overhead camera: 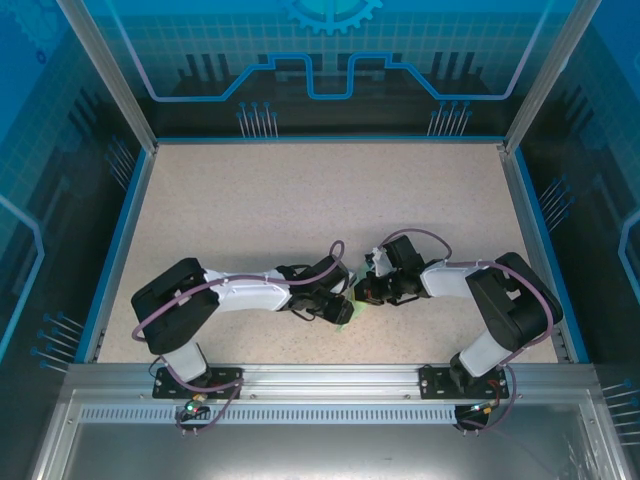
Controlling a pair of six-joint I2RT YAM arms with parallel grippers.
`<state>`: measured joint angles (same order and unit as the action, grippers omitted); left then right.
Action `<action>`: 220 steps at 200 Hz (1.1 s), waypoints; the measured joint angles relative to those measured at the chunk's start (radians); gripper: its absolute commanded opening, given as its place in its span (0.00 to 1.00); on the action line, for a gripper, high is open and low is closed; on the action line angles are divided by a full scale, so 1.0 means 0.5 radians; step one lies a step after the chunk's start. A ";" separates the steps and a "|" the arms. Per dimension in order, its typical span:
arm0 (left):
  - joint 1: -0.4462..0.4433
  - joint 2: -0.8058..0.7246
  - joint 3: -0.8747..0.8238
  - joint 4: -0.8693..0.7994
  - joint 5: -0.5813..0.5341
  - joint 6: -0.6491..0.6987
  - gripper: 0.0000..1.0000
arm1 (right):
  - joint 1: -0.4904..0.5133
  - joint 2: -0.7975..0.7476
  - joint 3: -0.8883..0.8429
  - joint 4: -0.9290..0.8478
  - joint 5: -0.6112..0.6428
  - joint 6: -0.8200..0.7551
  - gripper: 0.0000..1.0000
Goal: Fold a paper plane with a square sheet of paper (pick it up from the middle)
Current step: Fold the wing for the fifth time at the center of the table.
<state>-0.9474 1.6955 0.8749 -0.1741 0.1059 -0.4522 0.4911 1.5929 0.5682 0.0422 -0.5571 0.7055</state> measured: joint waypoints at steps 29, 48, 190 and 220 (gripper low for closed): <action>-0.014 -0.016 -0.003 0.048 -0.006 -0.045 0.40 | 0.000 0.000 -0.002 0.007 -0.002 0.000 0.00; -0.036 -0.055 -0.018 0.083 -0.014 -0.079 0.42 | 0.000 -0.007 -0.013 0.017 -0.005 0.000 0.00; -0.181 0.063 0.050 -0.034 -0.347 -0.093 0.36 | 0.000 -0.066 -0.050 0.069 -0.061 0.004 0.00; -0.203 0.100 0.106 -0.113 -0.423 -0.093 0.34 | 0.000 -0.085 -0.072 0.065 -0.060 0.017 0.00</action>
<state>-1.0489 1.7454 0.9279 -0.2306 -0.1059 -0.4988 0.4911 1.5501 0.5323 0.0746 -0.5873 0.7139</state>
